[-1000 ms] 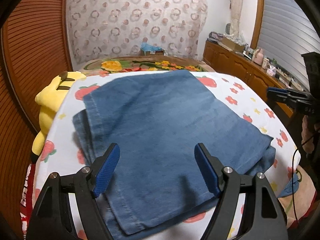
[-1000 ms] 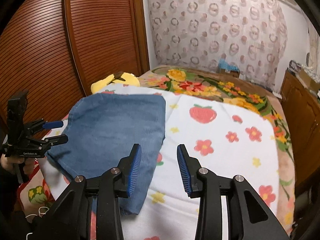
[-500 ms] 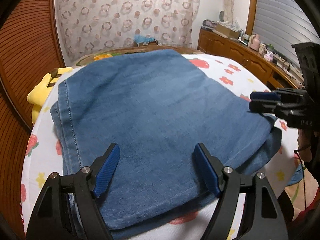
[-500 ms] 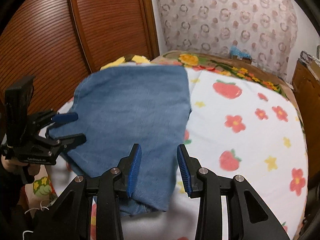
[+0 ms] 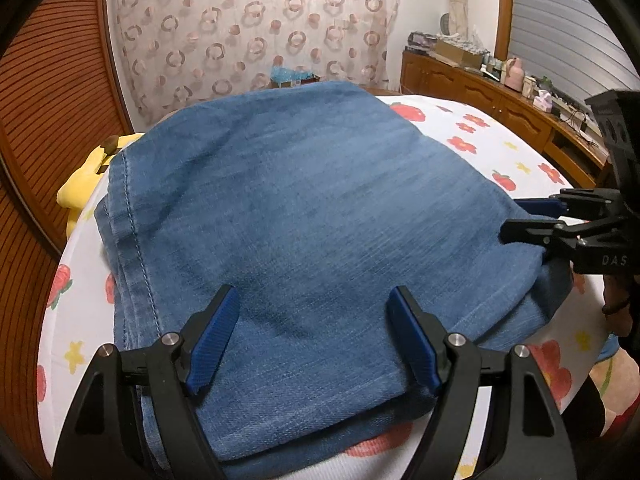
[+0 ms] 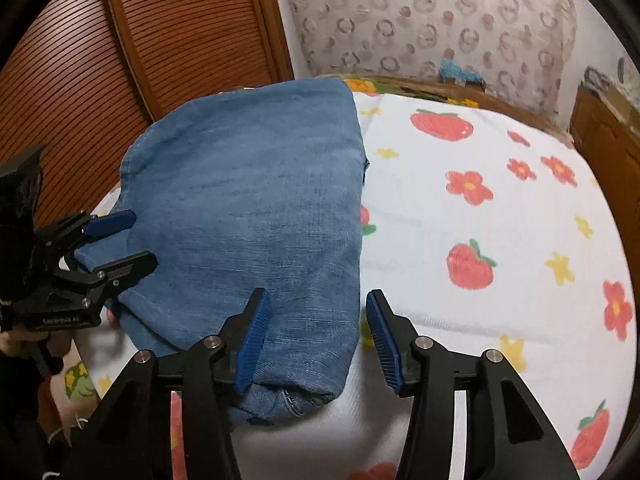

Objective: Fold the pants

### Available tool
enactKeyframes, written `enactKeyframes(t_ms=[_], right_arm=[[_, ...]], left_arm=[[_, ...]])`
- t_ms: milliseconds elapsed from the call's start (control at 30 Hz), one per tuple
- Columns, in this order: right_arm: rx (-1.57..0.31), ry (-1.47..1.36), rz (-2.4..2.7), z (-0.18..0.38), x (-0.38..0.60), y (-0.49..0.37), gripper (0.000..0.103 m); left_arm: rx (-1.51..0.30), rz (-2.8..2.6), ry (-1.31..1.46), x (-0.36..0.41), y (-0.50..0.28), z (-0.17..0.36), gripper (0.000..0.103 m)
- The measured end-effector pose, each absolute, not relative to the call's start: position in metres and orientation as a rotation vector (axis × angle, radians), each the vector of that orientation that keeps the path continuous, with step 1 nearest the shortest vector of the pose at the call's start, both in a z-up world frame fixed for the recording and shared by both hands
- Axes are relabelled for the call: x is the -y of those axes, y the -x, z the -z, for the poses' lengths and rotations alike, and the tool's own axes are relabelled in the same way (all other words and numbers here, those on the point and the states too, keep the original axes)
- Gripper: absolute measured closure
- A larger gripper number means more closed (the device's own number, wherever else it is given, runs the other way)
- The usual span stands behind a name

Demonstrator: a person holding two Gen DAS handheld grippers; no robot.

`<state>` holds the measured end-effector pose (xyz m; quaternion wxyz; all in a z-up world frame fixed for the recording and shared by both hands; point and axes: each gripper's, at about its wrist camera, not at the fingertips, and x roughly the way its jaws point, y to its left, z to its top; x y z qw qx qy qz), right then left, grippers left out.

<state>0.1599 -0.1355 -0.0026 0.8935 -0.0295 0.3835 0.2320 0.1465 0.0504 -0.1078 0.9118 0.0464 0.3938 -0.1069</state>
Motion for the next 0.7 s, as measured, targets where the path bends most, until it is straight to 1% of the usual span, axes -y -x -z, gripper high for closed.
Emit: enactKeyframes(t_ms=[100, 133, 167, 200, 233, 267, 300, 333, 367, 533, 700], right_arm=[[-0.8, 0.051, -0.486, 0.006, 0.134, -0.159, 0.052], [-0.805, 0.038, -0.489, 0.008, 0.134, -0.157, 0.055], [-0.808, 0.019, -0.493, 0.01, 0.134, -0.155, 0.061], [-0.816, -0.005, -0.502, 0.011, 0.135, -0.155, 0.063], [-0.815, -0.023, -0.503, 0.014, 0.134, -0.153, 0.067], [-0.812, -0.037, -0.508, 0.014, 0.133, -0.152, 0.075], [-0.805, -0.052, -0.513, 0.013, 0.134, -0.152, 0.077], [-0.797, -0.073, -0.517, 0.011, 0.135, -0.152, 0.083], [-0.788, -0.1, -0.526, 0.008, 0.137, -0.152, 0.086], [-0.707, -0.122, -0.54, -0.016, 0.132, -0.144, 0.089], [-0.657, -0.09, -0.556, -0.038, 0.117, -0.139, 0.09]], left_arm=[[-0.806, 0.219, -0.094, -0.05, -0.146, 0.109, 0.025], [-0.805, 0.218, -0.092, -0.05, -0.146, 0.109, 0.025], [-0.805, 0.219, -0.087, -0.051, -0.146, 0.109, 0.025], [-0.805, 0.22, -0.083, -0.051, -0.146, 0.109, 0.025], [-0.805, 0.222, -0.08, -0.052, -0.145, 0.109, 0.025], [-0.805, 0.224, -0.077, -0.053, -0.145, 0.109, 0.025], [-0.805, 0.226, -0.074, -0.053, -0.145, 0.108, 0.025], [-0.805, 0.229, -0.072, -0.053, -0.145, 0.108, 0.025], [-0.805, 0.231, -0.07, -0.053, -0.145, 0.108, 0.025], [-0.833, 0.242, -0.02, -0.06, -0.143, 0.098, 0.025], [-0.78, 0.238, 0.021, -0.081, -0.127, 0.069, 0.025]])
